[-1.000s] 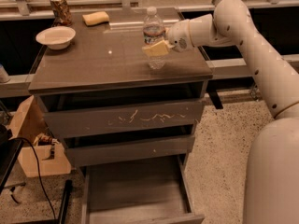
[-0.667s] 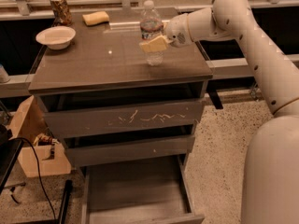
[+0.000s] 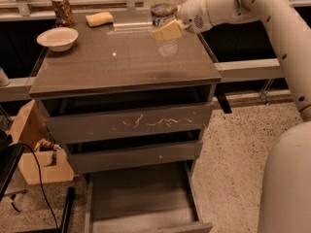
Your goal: Place water bottle into bottom drawer
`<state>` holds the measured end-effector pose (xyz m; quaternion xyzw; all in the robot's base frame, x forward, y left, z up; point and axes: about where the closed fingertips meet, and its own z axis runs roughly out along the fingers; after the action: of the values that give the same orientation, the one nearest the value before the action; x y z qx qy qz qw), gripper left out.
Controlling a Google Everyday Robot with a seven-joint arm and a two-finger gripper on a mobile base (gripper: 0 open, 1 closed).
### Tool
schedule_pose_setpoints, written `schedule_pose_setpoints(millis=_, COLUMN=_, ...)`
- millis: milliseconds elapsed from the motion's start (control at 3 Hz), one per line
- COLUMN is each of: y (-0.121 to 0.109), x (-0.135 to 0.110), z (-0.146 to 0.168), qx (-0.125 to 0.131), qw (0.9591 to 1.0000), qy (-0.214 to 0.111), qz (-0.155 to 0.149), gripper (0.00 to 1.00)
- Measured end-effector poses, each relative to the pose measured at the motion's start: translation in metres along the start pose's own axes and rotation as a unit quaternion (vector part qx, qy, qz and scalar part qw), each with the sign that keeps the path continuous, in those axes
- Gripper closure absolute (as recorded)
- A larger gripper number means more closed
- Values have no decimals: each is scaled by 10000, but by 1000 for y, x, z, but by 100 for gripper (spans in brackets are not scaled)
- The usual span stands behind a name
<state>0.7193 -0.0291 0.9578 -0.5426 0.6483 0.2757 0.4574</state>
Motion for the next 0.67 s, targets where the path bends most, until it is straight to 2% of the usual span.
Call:
schedule_pose_setpoints(millis=333, y=19, x=-9, z=-35, qx=118, qw=9999, qy=90, qz=5, gripper=100)
schedule_pose_setpoints(millis=667, y=56, x=-16, z=-66, qx=208, qw=9997, qy=150, qz=17, gripper=100)
